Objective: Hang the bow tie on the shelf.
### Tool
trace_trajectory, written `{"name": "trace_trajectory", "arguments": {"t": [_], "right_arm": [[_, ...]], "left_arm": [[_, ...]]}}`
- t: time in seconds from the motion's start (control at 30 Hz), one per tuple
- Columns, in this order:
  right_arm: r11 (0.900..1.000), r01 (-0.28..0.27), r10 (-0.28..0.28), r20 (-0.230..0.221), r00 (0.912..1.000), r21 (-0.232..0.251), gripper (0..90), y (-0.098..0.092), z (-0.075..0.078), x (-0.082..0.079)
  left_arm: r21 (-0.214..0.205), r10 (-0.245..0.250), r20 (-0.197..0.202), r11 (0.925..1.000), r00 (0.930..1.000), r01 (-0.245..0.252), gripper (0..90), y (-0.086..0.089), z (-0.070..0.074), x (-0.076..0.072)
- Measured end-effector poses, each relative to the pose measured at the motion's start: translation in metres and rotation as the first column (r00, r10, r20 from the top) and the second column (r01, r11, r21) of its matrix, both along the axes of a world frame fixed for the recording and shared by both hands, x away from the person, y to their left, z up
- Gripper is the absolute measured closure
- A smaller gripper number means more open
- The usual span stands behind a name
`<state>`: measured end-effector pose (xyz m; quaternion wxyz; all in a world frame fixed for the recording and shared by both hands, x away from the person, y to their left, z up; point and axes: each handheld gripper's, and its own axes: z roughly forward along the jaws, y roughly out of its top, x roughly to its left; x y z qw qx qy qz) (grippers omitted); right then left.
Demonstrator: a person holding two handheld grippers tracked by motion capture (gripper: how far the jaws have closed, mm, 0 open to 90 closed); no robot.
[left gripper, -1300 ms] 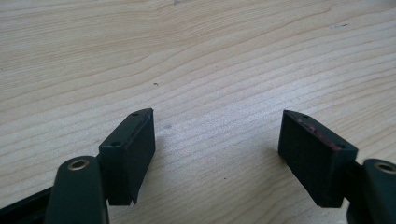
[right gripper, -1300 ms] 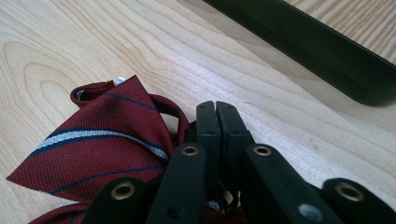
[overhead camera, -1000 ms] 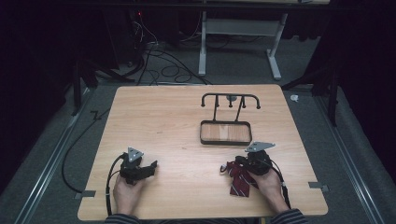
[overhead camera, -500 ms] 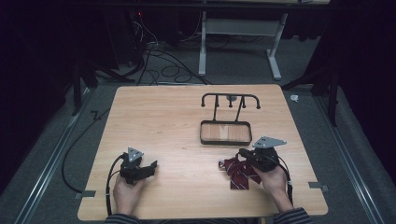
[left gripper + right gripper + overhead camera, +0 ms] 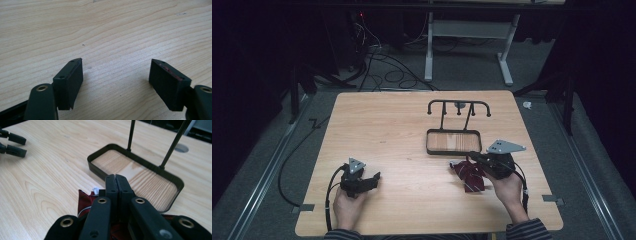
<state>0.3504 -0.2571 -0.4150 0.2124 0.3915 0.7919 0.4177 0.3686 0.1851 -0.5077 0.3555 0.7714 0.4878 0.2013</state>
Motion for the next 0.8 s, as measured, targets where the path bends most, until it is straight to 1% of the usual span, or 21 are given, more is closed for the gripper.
{"name": "trace_trajectory", "arguments": {"t": [0.23,0.33,0.5,0.8], "right_arm": [[0.9999,-0.005,0.005,0.038,0.9993,0.009,90.0,-0.002,0.014,0.000],[0.9998,-0.008,0.007,0.043,0.9990,0.018,90.0,-0.002,0.019,0.001],[0.9998,-0.014,0.013,0.065,0.9978,0.015,90.0,0.000,0.026,0.001],[0.9996,-0.029,0.028,0.081,0.9963,0.007,90.0,0.006,0.033,0.009]], "left_arm": [[-0.001,0.000,0.000,1.0000,1.0000,0.000,28.0,0.000,0.000,0.000],[-0.002,-0.001,-0.001,1.0000,1.0000,0.001,28.0,0.000,0.000,0.000],[-0.003,-0.001,-0.001,1.0000,1.0000,0.001,28.0,0.000,0.000,0.000],[-0.005,-0.001,-0.002,1.0000,1.0000,0.001,28.0,0.001,0.000,0.000]]}}
